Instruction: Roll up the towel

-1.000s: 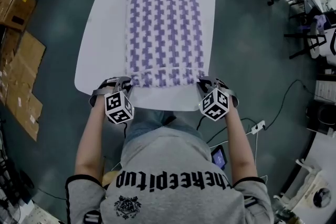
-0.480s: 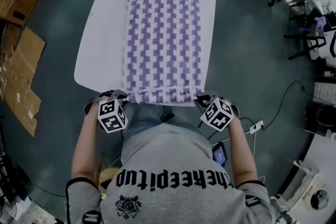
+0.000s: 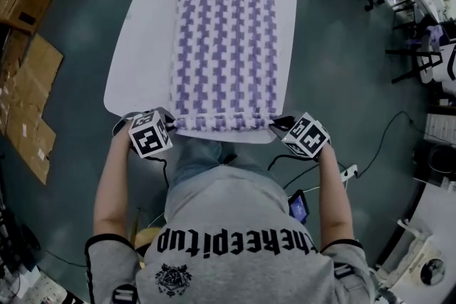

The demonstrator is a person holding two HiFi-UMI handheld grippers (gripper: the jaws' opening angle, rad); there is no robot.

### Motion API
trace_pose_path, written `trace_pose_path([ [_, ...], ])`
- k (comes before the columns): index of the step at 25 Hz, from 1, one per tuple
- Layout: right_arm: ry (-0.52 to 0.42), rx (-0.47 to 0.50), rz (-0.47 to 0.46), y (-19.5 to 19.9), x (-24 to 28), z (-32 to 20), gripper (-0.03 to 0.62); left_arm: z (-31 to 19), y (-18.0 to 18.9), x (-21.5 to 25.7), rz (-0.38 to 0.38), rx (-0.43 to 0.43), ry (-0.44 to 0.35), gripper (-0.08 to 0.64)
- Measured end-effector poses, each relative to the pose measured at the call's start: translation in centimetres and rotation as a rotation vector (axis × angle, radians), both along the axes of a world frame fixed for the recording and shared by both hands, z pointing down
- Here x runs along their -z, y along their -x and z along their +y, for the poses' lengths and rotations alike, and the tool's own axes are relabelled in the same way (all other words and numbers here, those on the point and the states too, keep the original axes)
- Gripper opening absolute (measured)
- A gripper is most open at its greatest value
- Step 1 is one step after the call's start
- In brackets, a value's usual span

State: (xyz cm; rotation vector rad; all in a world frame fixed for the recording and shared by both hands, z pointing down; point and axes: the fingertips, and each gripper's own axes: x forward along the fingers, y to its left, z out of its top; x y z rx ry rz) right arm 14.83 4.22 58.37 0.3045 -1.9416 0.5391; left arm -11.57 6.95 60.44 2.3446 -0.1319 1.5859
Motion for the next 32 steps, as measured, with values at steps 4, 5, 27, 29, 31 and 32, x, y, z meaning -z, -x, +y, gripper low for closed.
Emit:
trace_pose_path([
  [4, -0.083, -0.017, 0.015, 0.4, 0.6, -1.2, 0.028, -0.7, 0.3, 0.1, -0.007, -0.006, -0.037, 0.035],
  [5, -0.108, -0.018, 0.022, 0.5, 0.8, -1.6, 0.028, -1.0, 0.3, 0.2, -0.012, -0.009, -0.044, 0.035],
  [27, -0.386, -0.092, 0.162, 0.1, -1.1, -9.6, 0.046, -9.3, -0.2, -0.5, -0.061, -0.054, -0.245, 0.118],
  [29, -0.386, -0.105, 0.146, -0.5, -0.8, -9.6, 0.055, -9.3, -0.6, -0.2, -0.056, -0.048, -0.253, 0.132],
  [31, -0.394, -0.115, 0.132, -0.3, 0.1, -9.6, 0.061, -9.2, 0.0, 0.4, -0.048, -0.043, -0.267, 0.14],
  [32, -0.402, -0.119, 0.125, 0.0, 0.6, -9.6, 0.063, -9.1, 0.5, 0.7, -0.041, -0.038, -0.274, 0.143],
])
